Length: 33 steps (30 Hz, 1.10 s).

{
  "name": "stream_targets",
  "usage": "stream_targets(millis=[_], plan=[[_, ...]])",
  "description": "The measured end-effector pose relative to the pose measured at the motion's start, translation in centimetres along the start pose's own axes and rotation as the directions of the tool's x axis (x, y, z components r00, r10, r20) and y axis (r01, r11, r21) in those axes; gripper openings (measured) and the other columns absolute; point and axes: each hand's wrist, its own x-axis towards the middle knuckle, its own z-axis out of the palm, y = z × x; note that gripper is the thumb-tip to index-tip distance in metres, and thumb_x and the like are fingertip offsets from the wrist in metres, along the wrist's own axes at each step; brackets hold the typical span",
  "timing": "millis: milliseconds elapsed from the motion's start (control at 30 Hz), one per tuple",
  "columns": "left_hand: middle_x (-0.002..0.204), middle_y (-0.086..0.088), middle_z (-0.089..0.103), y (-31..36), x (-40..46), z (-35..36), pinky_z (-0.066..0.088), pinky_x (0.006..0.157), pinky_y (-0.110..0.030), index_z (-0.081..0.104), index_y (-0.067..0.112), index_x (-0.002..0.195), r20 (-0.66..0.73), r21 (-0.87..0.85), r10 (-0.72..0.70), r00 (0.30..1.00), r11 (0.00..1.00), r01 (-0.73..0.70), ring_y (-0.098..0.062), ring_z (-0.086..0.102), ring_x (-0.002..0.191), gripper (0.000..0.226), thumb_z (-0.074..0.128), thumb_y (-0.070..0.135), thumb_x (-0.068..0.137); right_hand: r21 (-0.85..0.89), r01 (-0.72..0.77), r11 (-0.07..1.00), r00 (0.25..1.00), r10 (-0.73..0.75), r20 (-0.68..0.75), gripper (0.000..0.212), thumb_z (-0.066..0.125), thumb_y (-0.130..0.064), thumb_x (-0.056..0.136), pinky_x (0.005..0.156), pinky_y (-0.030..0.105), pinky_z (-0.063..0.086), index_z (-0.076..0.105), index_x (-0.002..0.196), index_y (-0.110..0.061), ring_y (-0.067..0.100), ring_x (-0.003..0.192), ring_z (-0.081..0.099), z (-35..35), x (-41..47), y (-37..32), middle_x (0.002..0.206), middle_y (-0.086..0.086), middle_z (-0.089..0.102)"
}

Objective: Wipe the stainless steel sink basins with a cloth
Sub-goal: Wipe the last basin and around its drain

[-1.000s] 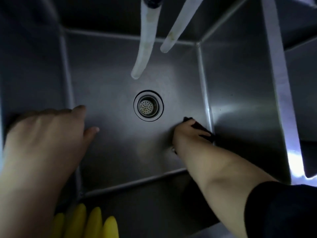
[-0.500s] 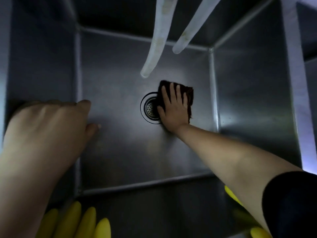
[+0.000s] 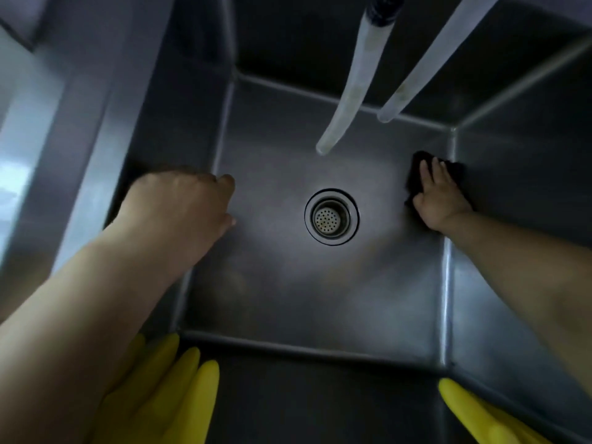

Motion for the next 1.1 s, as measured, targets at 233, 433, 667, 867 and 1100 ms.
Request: stream_targets(millis=[233,433,667,867,1100], plan=[[0.102,0.0,0.067,0.3,-0.4,-2.0,0.037,0.068,-0.03,0.058,0.023,0.118,-0.068,0.074,0.092,0.993,0.993,-0.087,-0.026,0.064,0.093,0.037,0.05,0.042,0.087,-0.275,-0.001,0.961,0.998,0.019,0.061,0.058,0.023,-0.003,0.099,0.118,0.039,0.008,-0.011,0.144,0.01,0.041,0.144,0.002,2.2,-8.2,-0.6,0.153,0.033,-0.003],[0.108,0.005,0.064,1.0,0.5,-3.9,0.043,0.082,-0.03,0.053,0.026,0.119,-0.05,0.103,0.228,0.972,0.97,-0.222,-0.02,0.062,0.101,0.035,0.044,0.045,0.091,-0.136,0.112,0.984,0.988,-0.095,0.124,0.068,0.044,0.0,0.088,0.112,0.028,0.026,0.019,0.151,-0.011,0.03,0.139,0.024,1.9,-12.7,0.1,0.156,0.011,0.02],[0.102,0.005,0.064,2.6,2.6,-3.1,0.048,0.083,-0.033,0.051,0.026,0.114,0.128,0.16,0.36,0.924,0.912,-0.378,-0.018,0.062,0.096,0.028,0.043,0.041,0.092,0.392,0.267,0.88,0.962,-0.217,-0.167,0.041,0.059,0.0,0.082,0.084,0.029,0.043,0.054,0.122,-0.002,0.032,0.1,0.056,0.9,-9.3,-5.1,0.123,0.014,0.046],[0.124,-0.004,0.054,7.8,3.9,0.4,0.042,0.093,-0.037,0.049,0.018,0.123,0.355,0.11,0.411,0.84,0.873,-0.474,-0.024,0.051,0.111,0.031,0.045,0.028,0.093,0.202,0.527,0.826,0.849,-0.522,-0.082,0.031,0.047,-0.003,0.092,0.095,0.031,0.036,0.058,0.122,-0.002,0.029,0.119,0.044,1.9,-6.2,-11.7,0.131,0.014,0.05],[0.157,-0.013,-0.016,11.7,6.6,6.0,0.008,0.115,-0.055,-0.005,0.018,0.151,0.508,0.118,0.283,0.813,0.913,-0.391,-0.031,-0.011,0.145,0.077,0.045,0.033,0.095,0.291,0.3,0.909,0.887,-0.378,0.266,0.058,0.042,-0.011,0.097,0.113,0.039,0.027,0.021,0.151,-0.016,0.025,0.141,0.026,2.4,-4.4,-14.5,0.156,0.004,0.022]])
